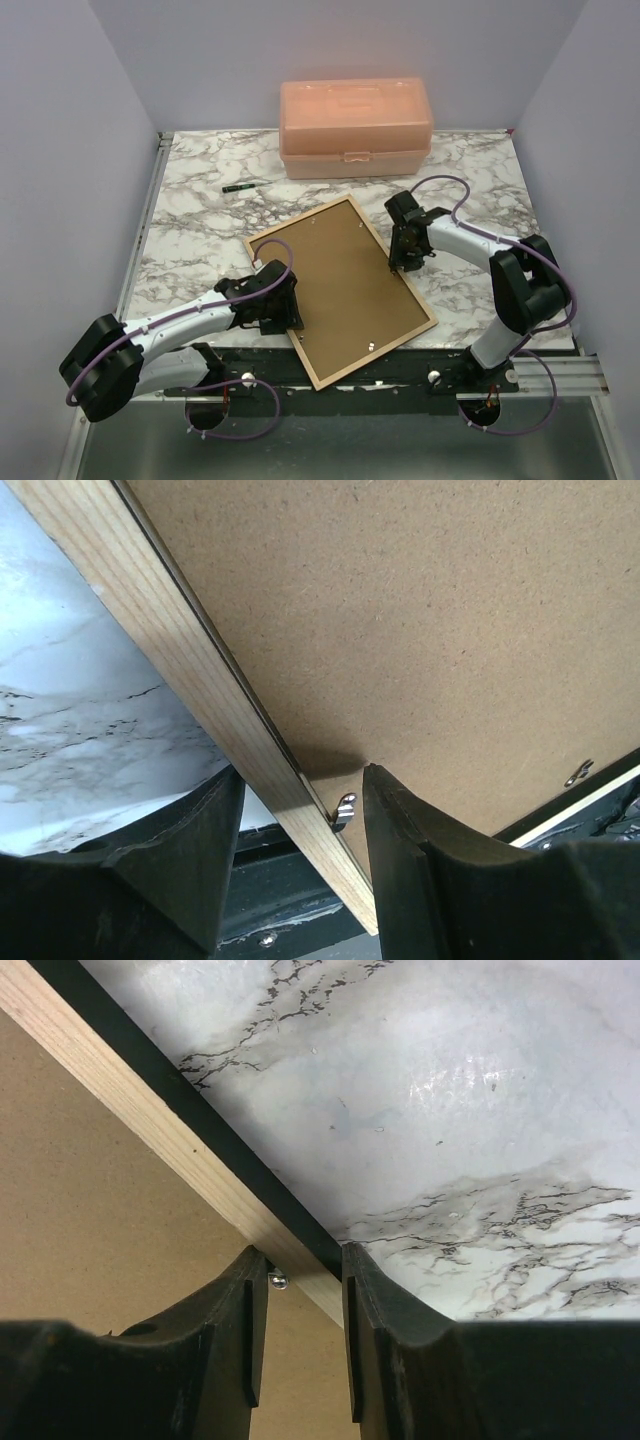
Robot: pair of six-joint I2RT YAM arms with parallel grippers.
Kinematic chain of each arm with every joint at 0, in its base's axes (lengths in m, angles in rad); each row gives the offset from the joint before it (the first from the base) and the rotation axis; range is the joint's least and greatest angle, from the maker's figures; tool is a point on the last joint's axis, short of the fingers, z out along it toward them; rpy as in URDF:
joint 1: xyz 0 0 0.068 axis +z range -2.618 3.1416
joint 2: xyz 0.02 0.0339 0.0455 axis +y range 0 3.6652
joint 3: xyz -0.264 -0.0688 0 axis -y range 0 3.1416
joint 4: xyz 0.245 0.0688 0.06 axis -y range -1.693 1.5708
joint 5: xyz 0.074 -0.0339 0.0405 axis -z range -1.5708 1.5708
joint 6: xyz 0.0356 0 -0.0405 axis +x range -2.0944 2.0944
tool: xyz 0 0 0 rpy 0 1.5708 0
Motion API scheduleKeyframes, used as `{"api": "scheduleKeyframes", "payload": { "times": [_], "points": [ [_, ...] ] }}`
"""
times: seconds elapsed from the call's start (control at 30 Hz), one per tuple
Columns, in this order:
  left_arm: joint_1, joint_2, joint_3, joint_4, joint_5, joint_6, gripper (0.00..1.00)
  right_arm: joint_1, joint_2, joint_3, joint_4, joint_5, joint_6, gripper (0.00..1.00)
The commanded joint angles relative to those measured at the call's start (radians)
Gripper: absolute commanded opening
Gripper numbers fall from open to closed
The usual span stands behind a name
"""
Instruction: Put the photo into the frame
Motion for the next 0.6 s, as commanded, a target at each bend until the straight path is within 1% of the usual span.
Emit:
{"api": "scheduleKeyframes", "payload": {
  "times": [0.0, 0.03, 0.17, 0.2, 0.23, 0.57],
  "points": [
    [-0.01, 0.016, -0.006, 0.004, -0.001, -0.005, 0.52, 0.009, 0.029, -0.019, -0.013, 0.094, 0.017, 0.28],
    [-0.009, 0.02, -0.004, 0.002, -0.001, -0.005, 0.52, 0.011, 0.033, -0.019, -0.015, 0.101, 0.016, 0.26],
    [-0.015, 0.032, -0.002, 0.001, -0.001, -0.007, 0.52, 0.031, 0.045, -0.019, -0.022, 0.137, 0.017, 0.07],
    [-0.015, 0.032, -0.001, -0.001, 0.0, -0.007, 0.52, 0.043, 0.05, -0.016, -0.029, 0.153, 0.017, 0.03],
    [-0.016, 0.033, -0.002, -0.002, -0.001, -0.007, 0.52, 0.053, 0.056, -0.011, -0.038, 0.175, 0.02, 0.0],
    [-0.018, 0.036, -0.019, 0.014, 0.002, -0.014, 0.52, 0.187, 0.144, 0.031, -0.173, 0.407, 0.101, 0.0]
  ]
}}
